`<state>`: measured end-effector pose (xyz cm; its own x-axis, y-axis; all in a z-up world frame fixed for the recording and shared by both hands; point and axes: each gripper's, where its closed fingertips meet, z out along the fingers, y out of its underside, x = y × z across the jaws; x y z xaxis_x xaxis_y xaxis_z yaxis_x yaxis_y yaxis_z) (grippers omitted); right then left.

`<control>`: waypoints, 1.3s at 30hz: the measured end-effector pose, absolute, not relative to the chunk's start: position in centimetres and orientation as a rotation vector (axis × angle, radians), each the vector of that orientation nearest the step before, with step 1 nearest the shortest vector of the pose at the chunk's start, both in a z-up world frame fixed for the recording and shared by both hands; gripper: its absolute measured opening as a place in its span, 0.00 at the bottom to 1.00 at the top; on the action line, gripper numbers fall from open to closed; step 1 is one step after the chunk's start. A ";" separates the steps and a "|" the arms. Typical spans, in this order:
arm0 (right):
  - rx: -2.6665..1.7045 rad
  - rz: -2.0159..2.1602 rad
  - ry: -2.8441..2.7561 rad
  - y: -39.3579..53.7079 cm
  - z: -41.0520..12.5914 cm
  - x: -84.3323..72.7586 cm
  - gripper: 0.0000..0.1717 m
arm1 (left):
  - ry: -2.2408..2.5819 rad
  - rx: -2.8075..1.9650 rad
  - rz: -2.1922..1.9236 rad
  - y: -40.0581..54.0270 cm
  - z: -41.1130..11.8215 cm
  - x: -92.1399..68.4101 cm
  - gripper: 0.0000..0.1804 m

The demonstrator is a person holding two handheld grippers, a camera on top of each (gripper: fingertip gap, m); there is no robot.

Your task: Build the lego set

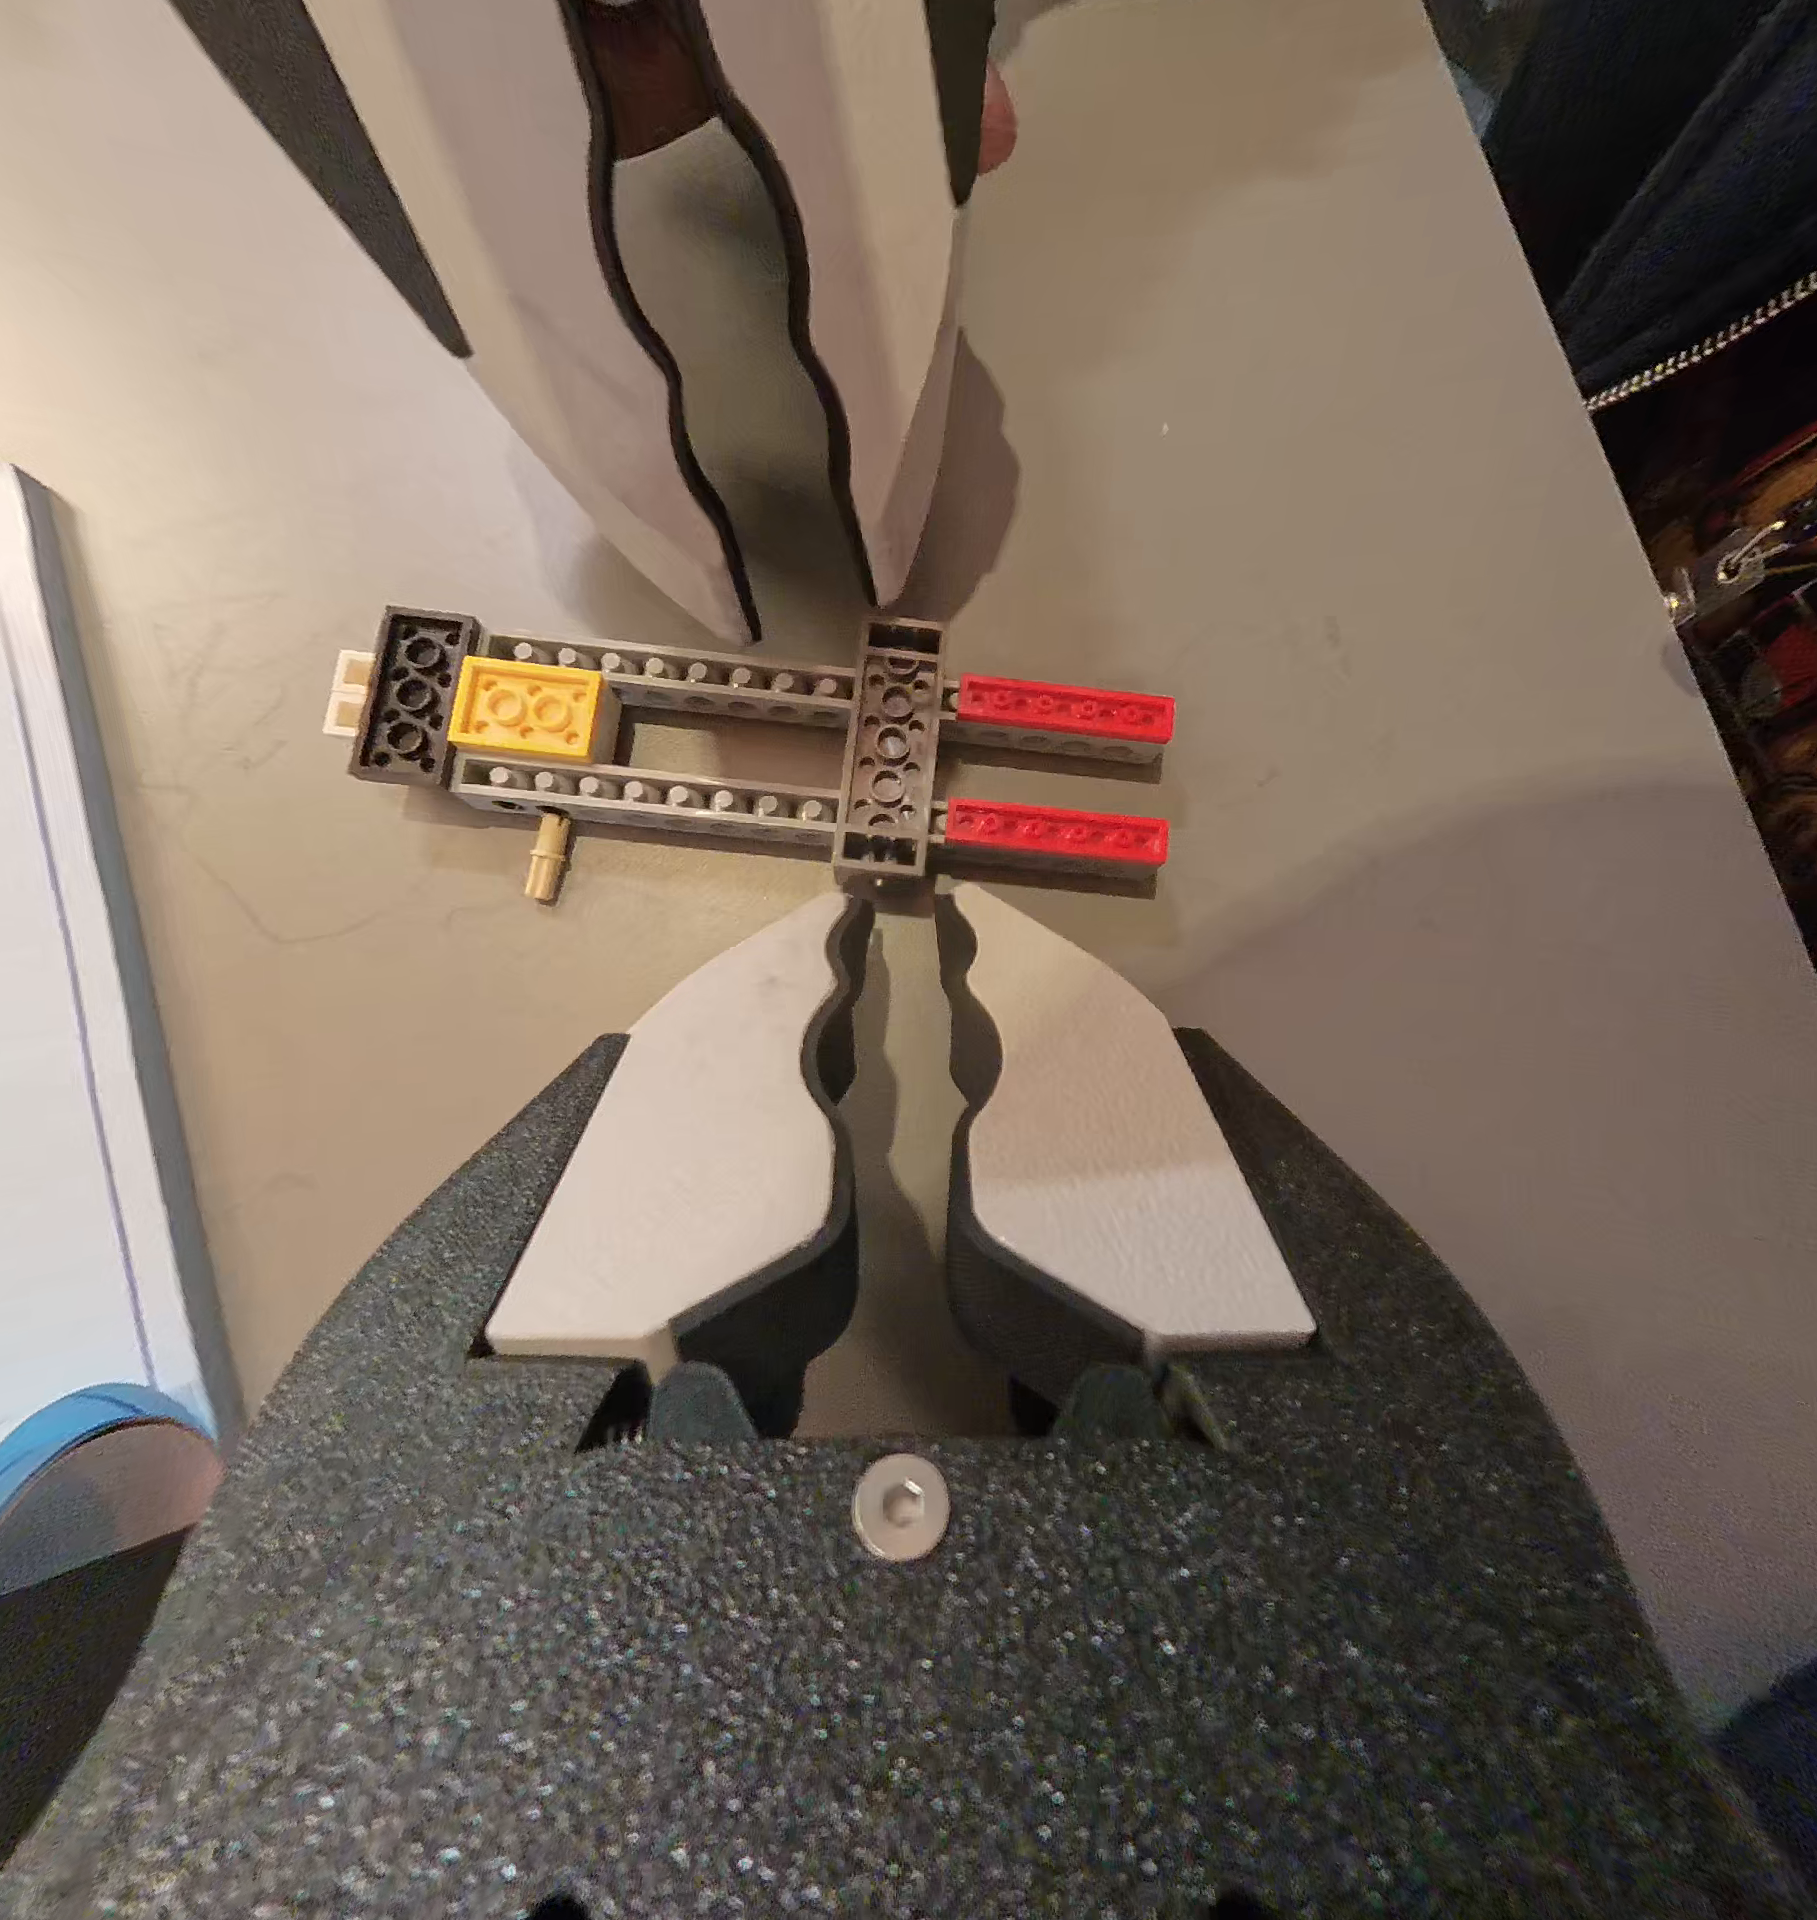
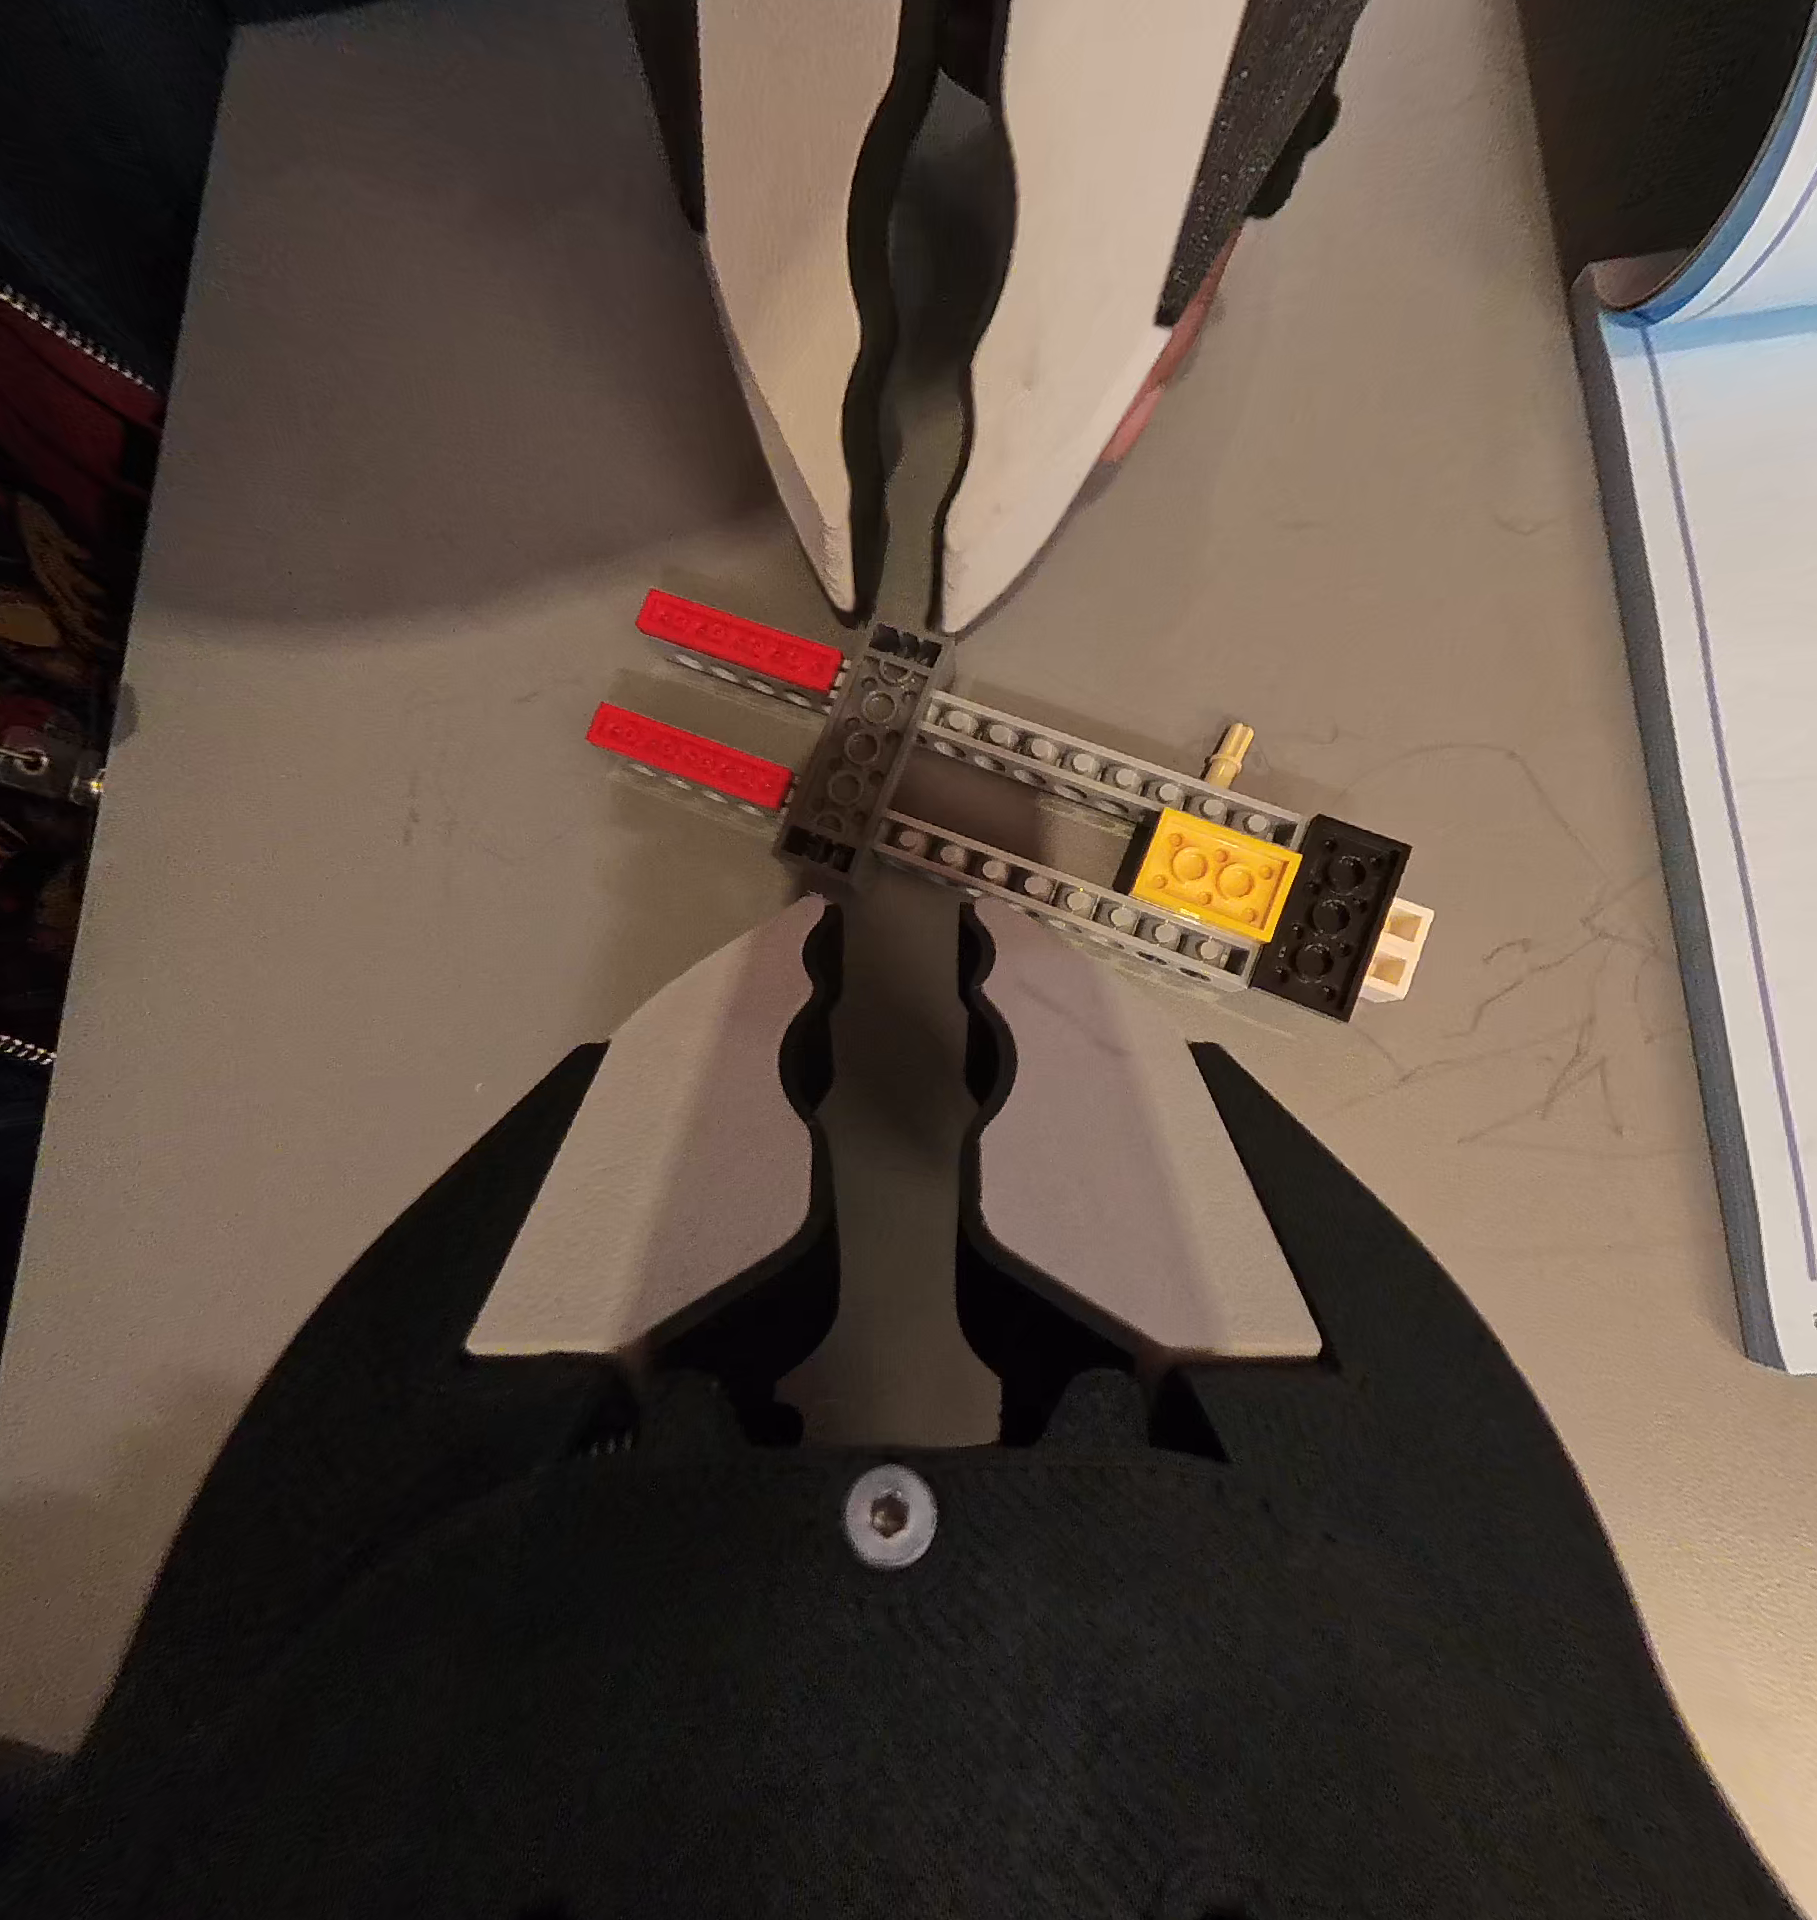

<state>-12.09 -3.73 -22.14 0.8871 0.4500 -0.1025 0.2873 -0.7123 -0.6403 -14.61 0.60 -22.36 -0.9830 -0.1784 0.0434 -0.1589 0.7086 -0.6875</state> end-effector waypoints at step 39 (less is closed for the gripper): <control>-2.230 0.256 -0.678 -4.0 -20.1 -12.4 0.25 | 2.677 -0.425 -1.067 1.8 -21.3 -10.8 0.17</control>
